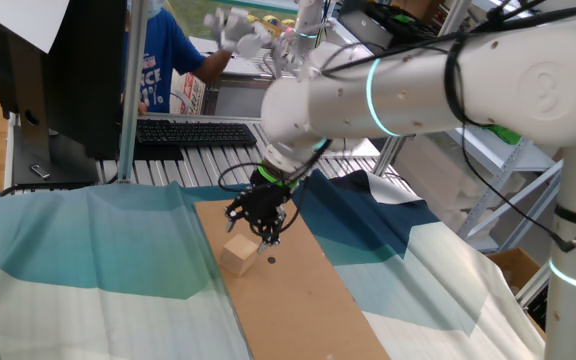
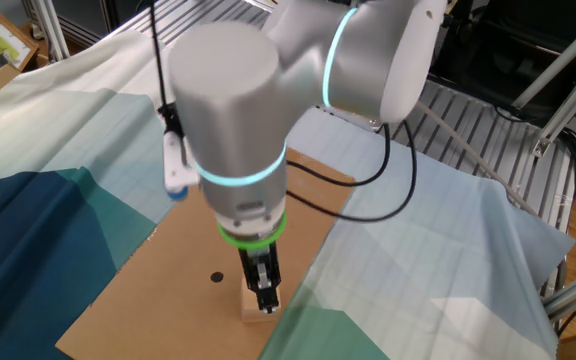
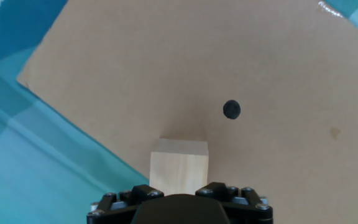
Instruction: Grab the block and place it at the designated location
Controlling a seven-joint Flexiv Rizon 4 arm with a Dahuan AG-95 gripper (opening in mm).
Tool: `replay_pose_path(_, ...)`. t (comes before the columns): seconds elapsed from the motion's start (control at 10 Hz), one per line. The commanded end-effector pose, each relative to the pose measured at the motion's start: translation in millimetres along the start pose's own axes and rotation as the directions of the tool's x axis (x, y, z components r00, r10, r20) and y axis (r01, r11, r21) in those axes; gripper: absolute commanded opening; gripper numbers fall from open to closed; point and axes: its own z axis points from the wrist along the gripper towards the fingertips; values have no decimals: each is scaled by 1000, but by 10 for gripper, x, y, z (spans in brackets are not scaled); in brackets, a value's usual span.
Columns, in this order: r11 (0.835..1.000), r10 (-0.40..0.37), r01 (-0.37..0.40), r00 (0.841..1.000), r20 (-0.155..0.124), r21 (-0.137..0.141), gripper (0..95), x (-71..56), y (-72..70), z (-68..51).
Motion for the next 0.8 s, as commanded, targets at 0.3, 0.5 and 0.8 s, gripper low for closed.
replay_pose_path(0.3, 997, 15, -17, 999, 29, 75, 760, 4, -4, 3)
replay_pose_path(0.5, 997, 20, -21, 999, 25, 71, 760, 5, -5, 2)
replay_pose_path(0.8, 997, 19, -21, 999, 26, 73, 760, 11, 2, 4)
